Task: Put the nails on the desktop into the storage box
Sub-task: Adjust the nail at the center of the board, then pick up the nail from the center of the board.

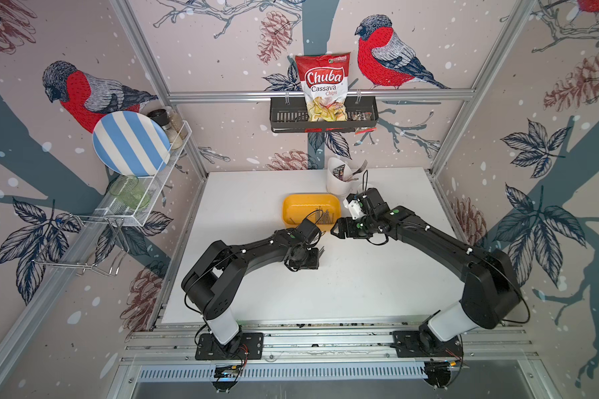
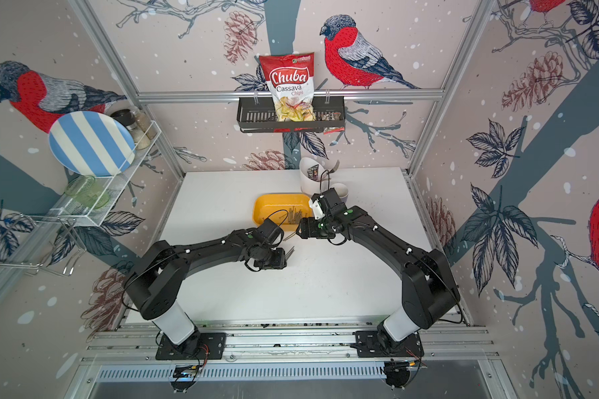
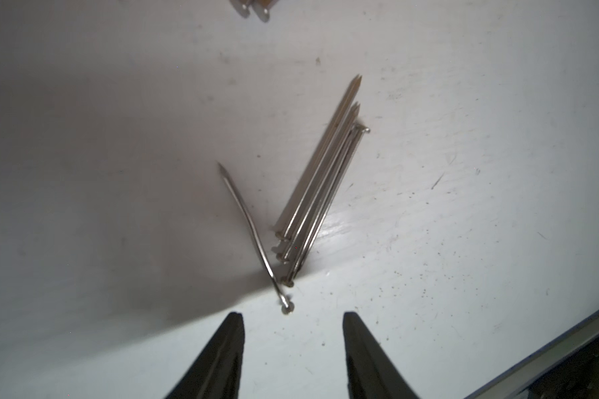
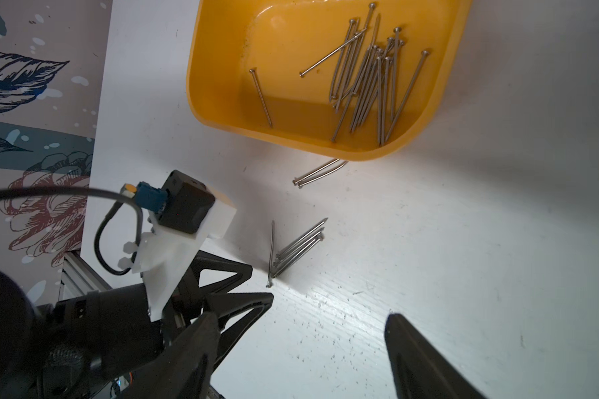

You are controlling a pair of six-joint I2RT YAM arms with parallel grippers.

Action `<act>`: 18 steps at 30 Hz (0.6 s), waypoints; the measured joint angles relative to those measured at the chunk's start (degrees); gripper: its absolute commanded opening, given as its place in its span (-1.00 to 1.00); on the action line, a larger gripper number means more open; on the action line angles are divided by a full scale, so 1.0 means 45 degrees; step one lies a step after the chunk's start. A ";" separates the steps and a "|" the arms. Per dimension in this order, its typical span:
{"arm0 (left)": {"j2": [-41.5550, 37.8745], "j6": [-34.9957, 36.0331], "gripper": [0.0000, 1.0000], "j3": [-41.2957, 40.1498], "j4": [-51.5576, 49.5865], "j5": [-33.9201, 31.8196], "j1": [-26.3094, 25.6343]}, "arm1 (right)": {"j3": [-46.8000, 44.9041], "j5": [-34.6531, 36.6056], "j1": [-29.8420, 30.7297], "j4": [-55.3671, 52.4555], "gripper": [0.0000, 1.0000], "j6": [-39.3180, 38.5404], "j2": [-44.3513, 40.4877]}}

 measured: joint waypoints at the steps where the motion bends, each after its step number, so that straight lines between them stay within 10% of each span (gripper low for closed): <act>1: 0.0049 -0.0034 -0.05 0.0073 -0.0010 -0.0053 -0.0015 | -0.0019 0.0000 0.0000 -0.0010 0.59 0.0000 -0.0010; 18: 0.1389 0.0612 -0.21 0.1248 -0.1637 -0.1302 -0.0432 | -0.0335 0.0044 -0.0078 0.0073 0.60 -0.0267 -0.0121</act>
